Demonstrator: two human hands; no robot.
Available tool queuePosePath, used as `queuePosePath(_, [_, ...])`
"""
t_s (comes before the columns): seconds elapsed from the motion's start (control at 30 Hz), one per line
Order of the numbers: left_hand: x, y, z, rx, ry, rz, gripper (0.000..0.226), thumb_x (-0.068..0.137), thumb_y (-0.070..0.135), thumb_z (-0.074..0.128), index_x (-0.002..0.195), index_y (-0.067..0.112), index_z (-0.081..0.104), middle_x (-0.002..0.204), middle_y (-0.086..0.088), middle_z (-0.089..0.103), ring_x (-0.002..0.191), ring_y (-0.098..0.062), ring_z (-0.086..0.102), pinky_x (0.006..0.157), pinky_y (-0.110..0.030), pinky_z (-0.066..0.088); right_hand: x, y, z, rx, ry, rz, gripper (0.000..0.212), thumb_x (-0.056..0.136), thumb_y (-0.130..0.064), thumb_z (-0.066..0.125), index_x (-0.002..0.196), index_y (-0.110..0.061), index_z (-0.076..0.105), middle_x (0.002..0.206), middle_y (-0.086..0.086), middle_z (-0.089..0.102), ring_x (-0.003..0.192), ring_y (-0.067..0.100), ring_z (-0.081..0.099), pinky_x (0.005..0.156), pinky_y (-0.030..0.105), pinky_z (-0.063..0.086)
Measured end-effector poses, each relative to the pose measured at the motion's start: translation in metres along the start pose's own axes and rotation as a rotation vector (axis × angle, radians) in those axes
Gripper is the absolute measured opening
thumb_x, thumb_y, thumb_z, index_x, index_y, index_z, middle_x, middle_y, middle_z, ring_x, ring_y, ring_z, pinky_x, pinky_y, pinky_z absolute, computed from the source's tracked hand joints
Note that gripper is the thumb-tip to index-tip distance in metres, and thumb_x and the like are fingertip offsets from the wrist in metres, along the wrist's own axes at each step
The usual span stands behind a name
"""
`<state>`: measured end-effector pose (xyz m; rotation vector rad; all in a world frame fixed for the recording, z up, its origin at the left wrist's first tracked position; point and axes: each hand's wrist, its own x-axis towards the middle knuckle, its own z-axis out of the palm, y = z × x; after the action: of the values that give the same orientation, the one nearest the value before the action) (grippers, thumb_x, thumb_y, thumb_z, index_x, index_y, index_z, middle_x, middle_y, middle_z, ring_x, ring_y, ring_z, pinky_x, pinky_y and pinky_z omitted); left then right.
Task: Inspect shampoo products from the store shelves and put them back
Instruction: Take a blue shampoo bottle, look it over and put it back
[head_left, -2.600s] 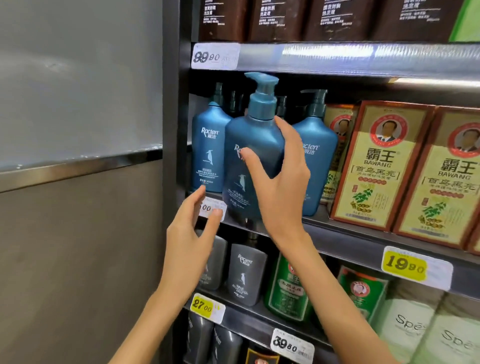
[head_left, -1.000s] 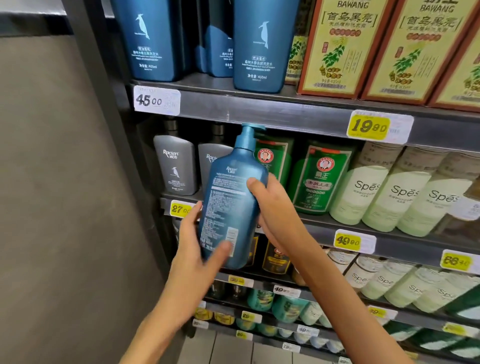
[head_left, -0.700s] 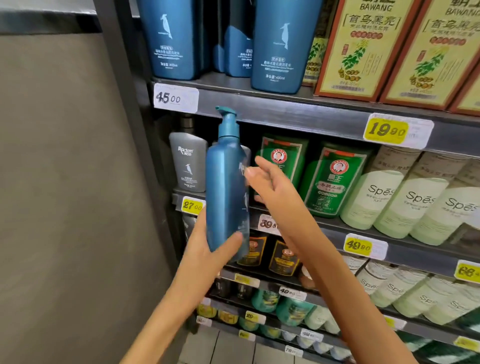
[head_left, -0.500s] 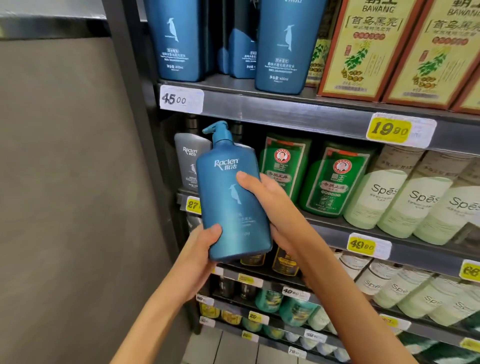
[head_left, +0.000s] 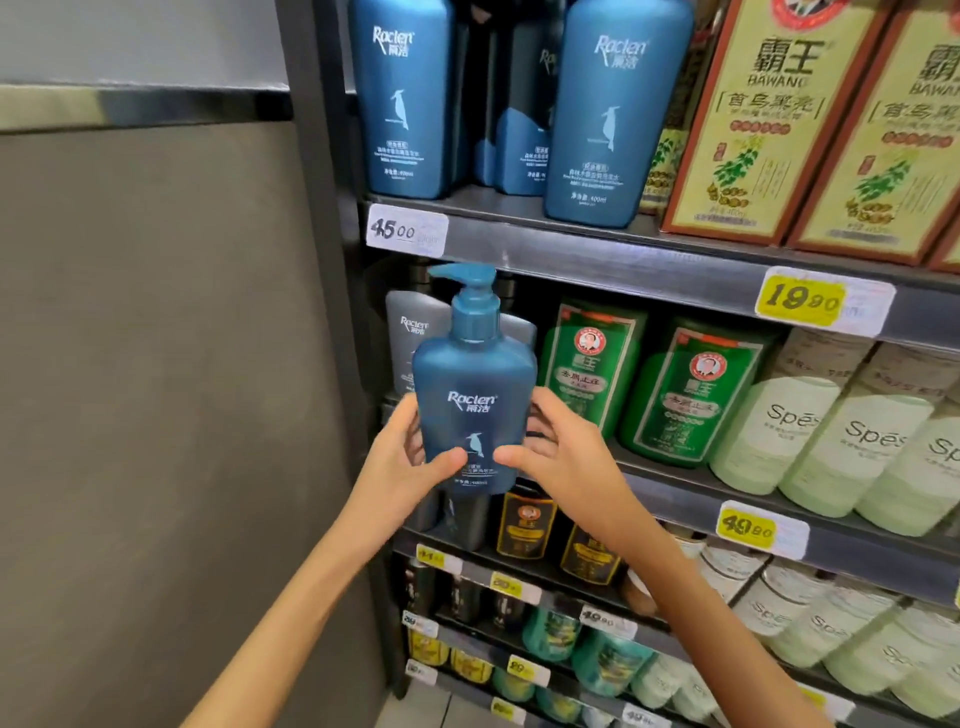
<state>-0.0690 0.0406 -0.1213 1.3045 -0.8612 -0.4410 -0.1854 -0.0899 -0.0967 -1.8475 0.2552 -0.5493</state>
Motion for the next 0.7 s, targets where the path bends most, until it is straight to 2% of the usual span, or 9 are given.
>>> queuePosePath(0.07, [0.004, -0.003, -0.005, 0.136, -0.009, 0.032, 0.057, 0.073, -0.017, 0.066, 0.109, 0.025, 0.05, 0.098, 0.019, 0.067, 0.093, 0.011, 0.06, 0.077, -0.004, 0.044, -0.002, 0.005, 0.001, -0.082, 0.012, -0.076, 0.055, 0.081, 0.003, 0.066, 0.111, -0.041, 0.05, 0.113, -0.014, 0.062, 0.107, 0.0, 0.06, 0.093, 0.018, 0.047])
queuePosePath(0.23, [0.002, -0.004, -0.01, 0.251, -0.011, 0.079, 0.059, 0.069, -0.015, 0.069, 0.11, 0.023, 0.05, 0.097, 0.029, 0.065, 0.094, 0.014, 0.058, 0.078, -0.002, 0.041, -0.009, 0.011, 0.007, -0.2, 0.083, -0.212, 0.059, 0.079, 0.0, 0.067, 0.119, -0.037, 0.048, 0.117, -0.014, 0.06, 0.109, -0.001, 0.057, 0.092, 0.013, 0.044])
queuePosePath(0.3, [-0.002, 0.003, -0.011, 0.234, -0.026, 0.076, 0.06, 0.068, -0.017, 0.068, 0.104, 0.027, 0.05, 0.095, 0.031, 0.065, 0.09, 0.015, 0.059, 0.075, -0.001, 0.042, -0.012, 0.007, 0.005, -0.214, 0.038, -0.211, 0.058, 0.081, -0.002, 0.067, 0.117, -0.043, 0.045, 0.119, -0.012, 0.06, 0.11, 0.001, 0.057, 0.093, 0.015, 0.045])
queuePosePath(0.37, [-0.007, 0.019, -0.013, 0.183, -0.082, 0.055, 0.057, 0.068, -0.016, 0.07, 0.103, 0.025, 0.051, 0.094, 0.028, 0.067, 0.087, 0.013, 0.061, 0.071, -0.002, 0.044, -0.014, -0.004, 0.001, -0.157, -0.064, -0.152, 0.051, 0.083, -0.006, 0.066, 0.113, -0.042, 0.047, 0.119, -0.008, 0.062, 0.11, 0.005, 0.059, 0.093, 0.025, 0.05])
queuePosePath(0.43, [-0.011, 0.041, -0.018, 0.119, -0.147, 0.013, 0.051, 0.067, 0.001, 0.076, 0.108, 0.022, 0.053, 0.098, 0.021, 0.07, 0.09, 0.004, 0.065, 0.07, -0.008, 0.048, -0.013, -0.022, -0.003, -0.043, -0.155, -0.07, 0.039, 0.082, -0.015, 0.067, 0.111, -0.037, 0.053, 0.114, -0.003, 0.067, 0.106, 0.01, 0.063, 0.089, 0.034, 0.055])
queuePosePath(0.47, [-0.013, 0.052, -0.02, 0.085, -0.154, -0.014, 0.048, 0.066, 0.013, 0.077, 0.109, 0.021, 0.055, 0.1, 0.017, 0.071, 0.09, 0.0, 0.067, 0.069, -0.011, 0.05, -0.011, -0.032, -0.005, 0.0, -0.186, -0.029, 0.034, 0.08, -0.021, 0.067, 0.11, -0.033, 0.056, 0.111, 0.0, 0.069, 0.103, 0.012, 0.066, 0.085, 0.035, 0.057])
queuePosePath(0.57, [-0.02, 0.075, -0.027, -0.038, -0.212, -0.211, 0.047, 0.068, 0.044, 0.066, 0.108, 0.02, 0.065, 0.106, 0.003, 0.071, 0.095, -0.012, 0.068, 0.07, -0.019, 0.054, 0.003, -0.057, -0.004, 0.147, -0.317, 0.15, 0.026, 0.076, -0.037, 0.064, 0.096, -0.02, 0.069, 0.095, 0.001, 0.074, 0.089, 0.016, 0.071, 0.068, 0.025, 0.058])
queuePosePath(0.6, [-0.024, 0.081, -0.028, -0.101, -0.264, -0.289, 0.045, 0.073, 0.05, 0.062, 0.109, 0.023, 0.067, 0.11, 0.001, 0.07, 0.098, -0.015, 0.068, 0.072, -0.022, 0.055, 0.007, -0.061, -0.002, 0.195, -0.357, 0.212, 0.027, 0.076, -0.04, 0.064, 0.09, -0.018, 0.073, 0.095, 0.001, 0.074, 0.094, 0.023, 0.07, 0.069, 0.028, 0.059])
queuePosePath(0.7, [-0.032, 0.091, -0.03, -0.271, -0.327, -0.429, 0.032, 0.078, 0.052, 0.062, 0.103, 0.034, 0.071, 0.113, 0.006, 0.069, 0.101, -0.009, 0.066, 0.072, -0.023, 0.055, 0.017, -0.061, 0.009, 0.293, -0.373, 0.35, 0.036, 0.072, -0.043, 0.072, 0.092, -0.013, 0.075, 0.112, 0.012, 0.07, 0.116, 0.035, 0.057, 0.097, 0.047, 0.05])
